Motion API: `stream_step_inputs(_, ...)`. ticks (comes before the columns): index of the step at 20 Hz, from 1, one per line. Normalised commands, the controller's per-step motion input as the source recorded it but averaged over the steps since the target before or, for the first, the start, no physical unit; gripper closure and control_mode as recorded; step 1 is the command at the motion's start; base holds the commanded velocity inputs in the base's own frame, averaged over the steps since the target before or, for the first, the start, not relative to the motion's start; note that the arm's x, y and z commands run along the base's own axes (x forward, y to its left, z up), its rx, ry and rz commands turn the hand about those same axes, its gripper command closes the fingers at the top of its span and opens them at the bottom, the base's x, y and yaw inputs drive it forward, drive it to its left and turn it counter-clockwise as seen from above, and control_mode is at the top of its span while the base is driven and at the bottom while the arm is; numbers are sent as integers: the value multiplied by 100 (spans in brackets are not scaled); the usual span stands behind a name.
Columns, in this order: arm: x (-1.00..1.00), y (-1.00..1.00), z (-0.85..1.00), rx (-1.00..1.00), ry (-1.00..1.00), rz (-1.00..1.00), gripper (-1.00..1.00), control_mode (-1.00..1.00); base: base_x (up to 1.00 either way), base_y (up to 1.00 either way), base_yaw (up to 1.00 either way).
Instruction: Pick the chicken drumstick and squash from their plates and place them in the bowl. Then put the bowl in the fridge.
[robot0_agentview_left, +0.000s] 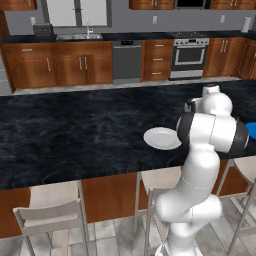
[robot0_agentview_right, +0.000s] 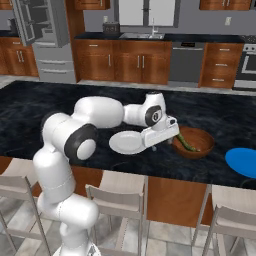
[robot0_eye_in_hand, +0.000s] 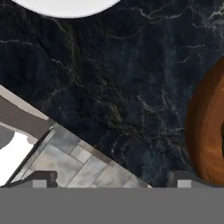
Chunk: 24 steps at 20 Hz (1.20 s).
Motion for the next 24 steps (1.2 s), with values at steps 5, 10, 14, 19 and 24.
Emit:
stream_step_inputs(5, 29, -11, -15, 0, -13, -4, -100, -100, 0, 0, 0)
stream_step_inputs(10, 24, -19, -16, 0, -28, -3, -100, -100, 0, 0, 0)
stream_step_inputs(14, 33, -20, -15, -1, -17, -9, -100, -100, 0, 0, 0)
stream_step_inputs(19, 45, -14, -16, -11, 7, -13, -100, -100, 0, 0, 0)
stream_step_inputs(24, 42, -16, -15, -9, 18, -10, -100, -100, 0, 0, 0)
